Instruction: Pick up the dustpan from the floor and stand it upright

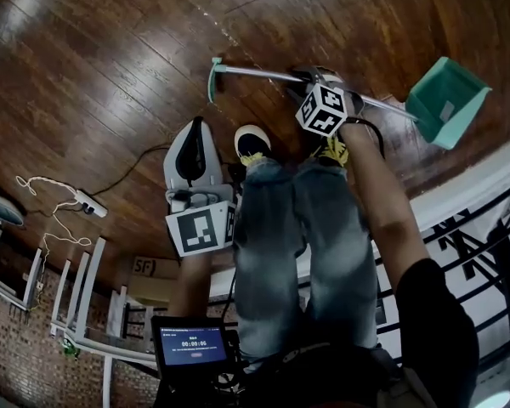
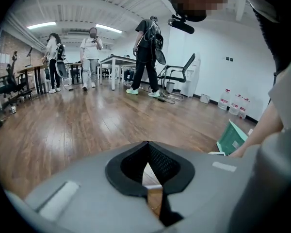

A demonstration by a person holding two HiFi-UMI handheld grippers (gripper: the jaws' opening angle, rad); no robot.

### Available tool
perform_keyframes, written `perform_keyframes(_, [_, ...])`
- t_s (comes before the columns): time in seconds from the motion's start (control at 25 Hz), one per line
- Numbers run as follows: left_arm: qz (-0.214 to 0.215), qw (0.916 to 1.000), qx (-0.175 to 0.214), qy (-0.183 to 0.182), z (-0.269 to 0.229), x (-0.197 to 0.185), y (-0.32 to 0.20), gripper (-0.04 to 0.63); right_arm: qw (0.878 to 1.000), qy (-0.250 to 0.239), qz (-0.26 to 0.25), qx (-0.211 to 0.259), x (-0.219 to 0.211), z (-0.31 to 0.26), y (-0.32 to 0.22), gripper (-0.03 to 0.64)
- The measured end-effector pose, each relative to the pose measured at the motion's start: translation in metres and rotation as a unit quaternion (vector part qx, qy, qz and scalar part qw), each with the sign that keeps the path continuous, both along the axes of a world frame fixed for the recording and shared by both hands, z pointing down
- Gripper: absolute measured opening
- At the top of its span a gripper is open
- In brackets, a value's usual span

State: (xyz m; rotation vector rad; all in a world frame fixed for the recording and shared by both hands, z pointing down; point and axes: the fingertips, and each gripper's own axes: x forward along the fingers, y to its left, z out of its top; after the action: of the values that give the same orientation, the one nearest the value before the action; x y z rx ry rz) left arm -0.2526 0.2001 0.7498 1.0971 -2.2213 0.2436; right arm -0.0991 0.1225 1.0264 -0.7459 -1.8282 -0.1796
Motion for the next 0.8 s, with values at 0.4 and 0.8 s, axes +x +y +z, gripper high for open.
perform_keyframes(0.4, [-0.007, 0.9998, 0.018, -0.004, -0.075, -0.008, -0.012, 0.02, 0.993, -0.088, 0.073, -0.029, -0.02, -0.117, -0.026, 0.09])
perform_keyframes(0.8, [0.067, 0.994, 0.079, -0.034, -0.247, 0.008, -0.067, 0.02, 0.965, -0.179, 0.186, -0.046, -0.041, -0.293, -0.108, 0.089])
